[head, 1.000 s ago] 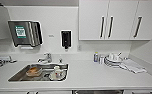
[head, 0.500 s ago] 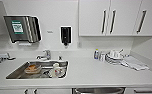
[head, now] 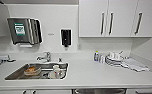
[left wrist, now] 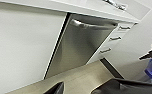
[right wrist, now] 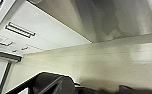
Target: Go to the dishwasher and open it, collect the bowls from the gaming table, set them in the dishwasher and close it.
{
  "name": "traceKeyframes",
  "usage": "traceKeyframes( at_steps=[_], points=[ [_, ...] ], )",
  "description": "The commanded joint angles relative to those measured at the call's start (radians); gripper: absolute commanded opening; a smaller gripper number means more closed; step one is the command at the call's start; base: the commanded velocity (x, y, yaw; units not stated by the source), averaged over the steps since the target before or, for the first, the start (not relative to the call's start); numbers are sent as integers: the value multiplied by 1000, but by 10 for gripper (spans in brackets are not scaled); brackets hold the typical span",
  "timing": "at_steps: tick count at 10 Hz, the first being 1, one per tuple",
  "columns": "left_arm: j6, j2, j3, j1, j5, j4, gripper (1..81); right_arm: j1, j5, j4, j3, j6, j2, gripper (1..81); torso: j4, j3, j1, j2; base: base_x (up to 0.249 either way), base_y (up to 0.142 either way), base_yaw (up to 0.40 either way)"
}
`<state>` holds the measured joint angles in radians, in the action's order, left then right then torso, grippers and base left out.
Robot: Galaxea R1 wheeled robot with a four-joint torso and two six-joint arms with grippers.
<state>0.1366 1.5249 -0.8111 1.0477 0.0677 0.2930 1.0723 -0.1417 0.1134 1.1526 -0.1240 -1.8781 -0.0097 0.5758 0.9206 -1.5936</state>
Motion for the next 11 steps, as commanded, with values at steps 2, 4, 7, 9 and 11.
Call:
traceKeyframes(
  at_steps=[2,4,7,9,11],
  points=[
    [6,-115,112,-83,-5,49,811,-102,-53,37,-30,0,54,811,0,96,81,-127,0,0,0],
    [8,-123,107,-91,1,46,811,-123,-58,37,-48,0,61,811,0,126,111,-175,0,0,0],
    [8,-118,102,-91,3,44,811,-143,-65,37,-74,0,86,811,0,126,177,-279,0,0,0],
    [14,-84,52,-91,30,37,811,-162,-65,35,-105,0,110,811,0,137,143,-226,0,0,0],
    [31,-61,30,-91,31,35,811,-194,-67,42,-136,-5,135,811,0,143,150,-237,0,0,0]
  ],
)
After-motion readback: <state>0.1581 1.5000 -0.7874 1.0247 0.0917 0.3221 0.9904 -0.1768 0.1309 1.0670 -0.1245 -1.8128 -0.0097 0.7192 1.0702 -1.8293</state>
